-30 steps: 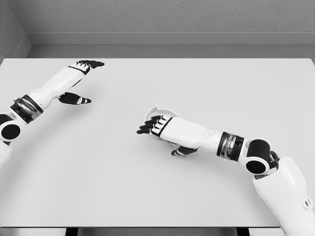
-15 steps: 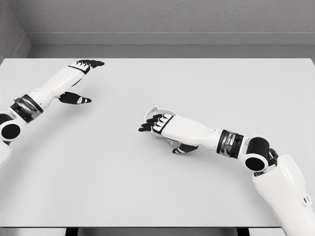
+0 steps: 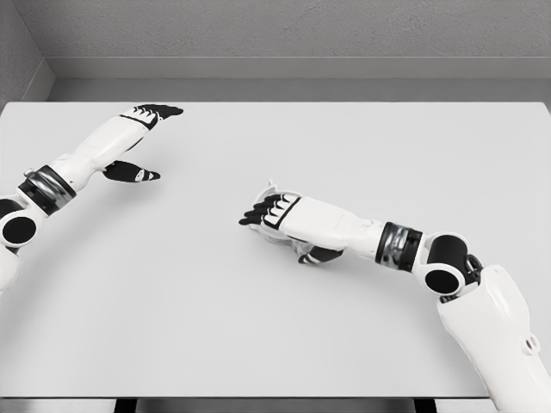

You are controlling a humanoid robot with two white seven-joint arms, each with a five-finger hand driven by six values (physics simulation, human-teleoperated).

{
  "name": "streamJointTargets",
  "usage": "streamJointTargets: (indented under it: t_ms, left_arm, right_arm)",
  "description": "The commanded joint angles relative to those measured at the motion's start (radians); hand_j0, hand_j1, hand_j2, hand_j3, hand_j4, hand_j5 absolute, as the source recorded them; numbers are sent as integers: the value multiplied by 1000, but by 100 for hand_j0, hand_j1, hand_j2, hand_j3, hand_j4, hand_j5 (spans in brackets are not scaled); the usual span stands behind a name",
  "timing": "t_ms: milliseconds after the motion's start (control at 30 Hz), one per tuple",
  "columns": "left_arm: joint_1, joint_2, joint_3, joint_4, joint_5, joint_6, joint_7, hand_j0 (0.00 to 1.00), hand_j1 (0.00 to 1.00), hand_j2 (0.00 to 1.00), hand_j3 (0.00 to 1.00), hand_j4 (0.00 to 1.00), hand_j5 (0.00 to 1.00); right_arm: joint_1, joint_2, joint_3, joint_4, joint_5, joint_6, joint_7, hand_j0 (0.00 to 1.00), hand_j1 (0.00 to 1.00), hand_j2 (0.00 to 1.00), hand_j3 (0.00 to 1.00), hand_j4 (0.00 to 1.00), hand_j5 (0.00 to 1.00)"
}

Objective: Assemble PVC drainage pipe clamps

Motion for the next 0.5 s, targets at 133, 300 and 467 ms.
streamJointTargets:
  t_ms: [133, 300, 467]
  left_arm:
    - [0, 2, 1, -1, 7, 0, 1, 100, 100, 100, 100, 100, 100]
    - [2, 1, 1, -1, 7, 0, 1, 100, 100, 100, 100, 100, 100]
    - [2, 2, 1, -2, 7, 0, 1, 100, 100, 100, 100, 100, 100]
  right_arm:
    - [-3, 0, 0, 11, -7, 3, 0, 100, 100, 100, 100, 100, 100]
    - [-9, 8, 6, 26, -7, 3, 0, 100, 100, 100, 100, 100, 100]
    - [-17, 14, 9, 32, -7, 3, 0, 100, 100, 100, 100, 100, 100]
